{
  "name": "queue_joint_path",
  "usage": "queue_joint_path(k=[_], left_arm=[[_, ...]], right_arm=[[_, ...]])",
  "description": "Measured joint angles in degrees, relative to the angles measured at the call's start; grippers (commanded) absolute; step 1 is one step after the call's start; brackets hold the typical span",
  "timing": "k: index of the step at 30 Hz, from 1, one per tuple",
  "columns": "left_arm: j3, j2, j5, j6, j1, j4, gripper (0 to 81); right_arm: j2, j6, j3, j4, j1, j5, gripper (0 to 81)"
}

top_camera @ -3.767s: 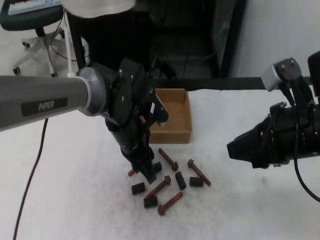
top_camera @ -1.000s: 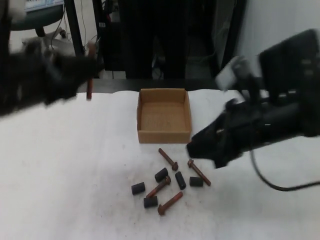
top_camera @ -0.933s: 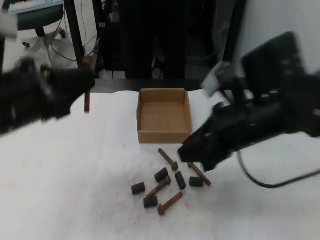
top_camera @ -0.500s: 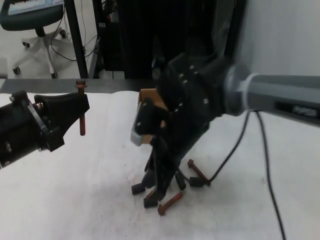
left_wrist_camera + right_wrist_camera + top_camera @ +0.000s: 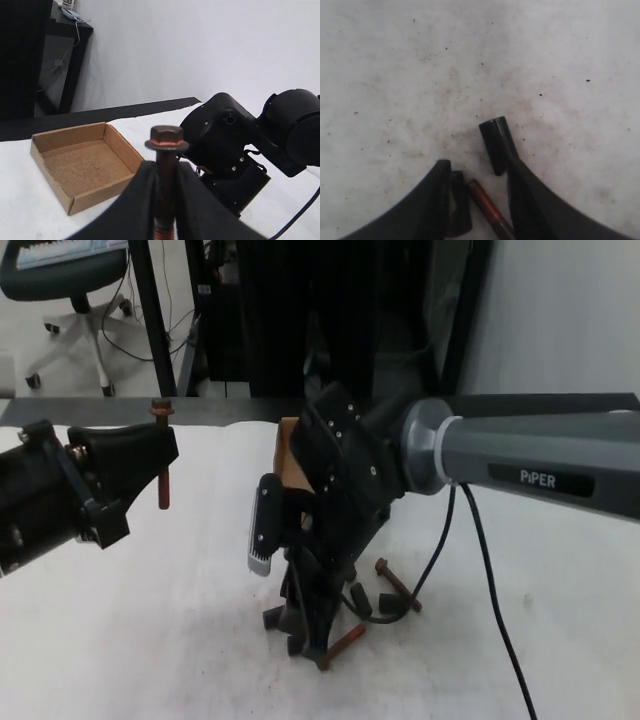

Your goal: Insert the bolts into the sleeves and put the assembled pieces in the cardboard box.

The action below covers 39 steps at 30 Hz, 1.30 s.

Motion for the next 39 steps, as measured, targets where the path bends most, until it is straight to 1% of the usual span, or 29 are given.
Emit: queue_joint_path(k=[9, 20, 22, 23, 25, 26, 38, 39], left_arm=[[0.0, 0.0, 0.0, 1.98, 0.0, 0.0, 0.3], [0.0, 0.0, 0.0, 2.69, 0.0, -0.08, 0.3], [0.0, 0.0, 0.0, 2.74, 0.0, -0.08, 0.3], [0.0, 0.0, 0.0, 2.74, 0.0, -0.08, 0.3], [0.0, 0.0, 0.0, 2.74, 0.0, -0.08, 0.3], [0.0, 0.0, 0.0, 2.74, 0.0, -0.08, 0.3], [0.0, 0.0, 0.0, 2.74, 0.0, -0.08, 0.3], [0.0, -0.11, 0.0, 2.74, 0.0, -0.08, 0.3]], right_arm=[[3.59, -2.48, -0.88, -2.85, 0.13, 1.65, 36.3], [6.89, -2.6, -4.29, -2.81, 1.01, 2.08, 35.6], [7.26, -2.6, -4.75, -3.01, 1.37, 2.08, 29.7], [7.36, -2.6, -4.86, -3.23, 1.52, 2.08, 24.2], [7.33, -2.71, -4.88, -3.29, 1.7, 2.08, 10.9], [7.43, -2.66, -4.88, -3.32, 1.68, 2.08, 0.1], [7.41, -2.29, -5.21, -2.37, 1.88, 4.43, 0.1], [7.41, -2.03, -5.18, -2.37, 1.88, 4.43, 1.8]])
